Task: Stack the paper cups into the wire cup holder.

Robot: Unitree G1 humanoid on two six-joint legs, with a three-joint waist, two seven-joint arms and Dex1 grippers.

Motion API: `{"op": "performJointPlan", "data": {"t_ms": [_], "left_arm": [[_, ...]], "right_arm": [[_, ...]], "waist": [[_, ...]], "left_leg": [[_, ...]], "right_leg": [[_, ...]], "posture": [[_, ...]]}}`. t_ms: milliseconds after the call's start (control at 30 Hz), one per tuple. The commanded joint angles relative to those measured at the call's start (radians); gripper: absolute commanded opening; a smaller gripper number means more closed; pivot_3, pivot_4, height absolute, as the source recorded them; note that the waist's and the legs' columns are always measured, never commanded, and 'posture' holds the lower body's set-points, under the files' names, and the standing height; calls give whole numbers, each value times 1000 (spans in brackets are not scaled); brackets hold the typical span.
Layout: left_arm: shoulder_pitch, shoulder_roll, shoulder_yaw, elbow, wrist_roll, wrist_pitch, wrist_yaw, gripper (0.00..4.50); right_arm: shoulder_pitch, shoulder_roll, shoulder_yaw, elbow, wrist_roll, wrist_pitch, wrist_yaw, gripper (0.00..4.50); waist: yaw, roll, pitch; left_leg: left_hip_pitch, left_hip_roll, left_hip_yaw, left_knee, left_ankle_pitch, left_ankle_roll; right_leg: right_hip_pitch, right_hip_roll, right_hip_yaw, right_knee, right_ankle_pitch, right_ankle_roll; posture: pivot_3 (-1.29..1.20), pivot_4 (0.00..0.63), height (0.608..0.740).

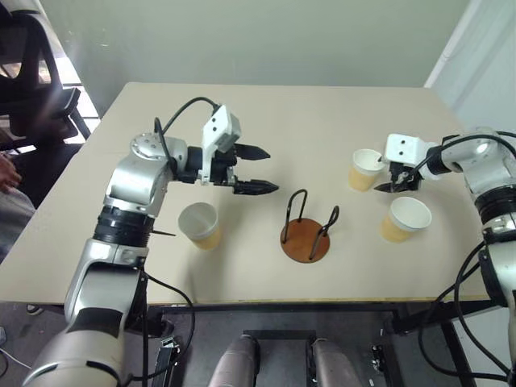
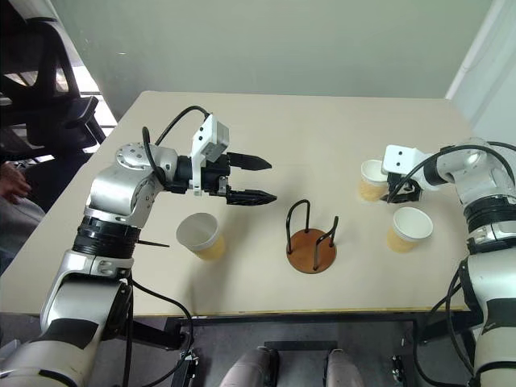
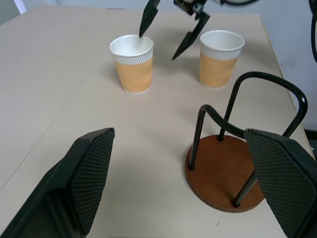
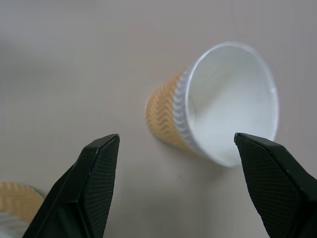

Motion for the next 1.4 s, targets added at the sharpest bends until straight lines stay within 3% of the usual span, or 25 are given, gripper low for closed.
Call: {"op": "performJointPlan", "data": {"t_ms": [33,100,400,533,833,933,1067,1167,1400], "left_arm": [[-2,12,21,-35,-8,-10,3,4497],[-2,13,19,-31,-6,-14,2,4500],[-2,13,8,-14,3,-36,-9,4500],[-5,11,5,-6,4,-41,-14,4500],[-9,1,-4,17,2,-51,-43,4500],[-12,3,-2,38,8,-63,-52,4500],[-13,-3,-3,45,10,-64,-53,4500],[-10,-6,-4,44,13,-67,-48,4500],[2,0,3,27,13,-63,-39,4500]], "right_arm": [[-55,17,6,48,-45,-43,-39,3589],[-71,35,3,69,-58,-49,-48,3229],[-124,38,-18,50,-54,-52,42,48],[-101,8,-55,-70,2,-10,157,48],[75,-116,-156,-618,171,285,363,48],[105,-143,-162,-707,169,319,346,48],[97,-139,-142,-644,114,276,263,48],[76,-128,-124,-557,81,217,219,626],[12,-52,-55,-315,-38,38,74,3055]], "waist": [[0,0,0],[0,0,0],[1,0,0],[1,0,0],[2,0,0],[1,0,0],[1,0,0],[2,0,0],[-1,0,0]], "left_leg": [[0,0,0,0,0,0],[0,1,0,0,0,-1],[0,2,0,0,-2,-3],[-1,2,0,-1,-3,-4],[-3,6,-3,0,-3,-6],[-3,6,-3,-1,-3,-7],[-1,7,-4,0,-1,-6],[0,6,-5,1,1,-5],[1,7,-5,0,1,-4]], "right_leg": [[0,0,0,0,0,0],[0,0,0,0,0,-1],[-1,0,-1,0,-1,-4],[-1,0,-3,0,-1,-6],[-1,1,-12,1,-5,-12],[-1,1,-13,1,-5,-12],[2,1,-14,2,-5,-12],[3,1,-14,1,-4,-12],[2,1,-14,2,-3,-12]], "posture": [[0,150,740],[0,150,740],[0,150,740],[0,150,740],[0,150,740],[0,150,740],[0,150,740],[0,150,740],[0,150,740]]}}
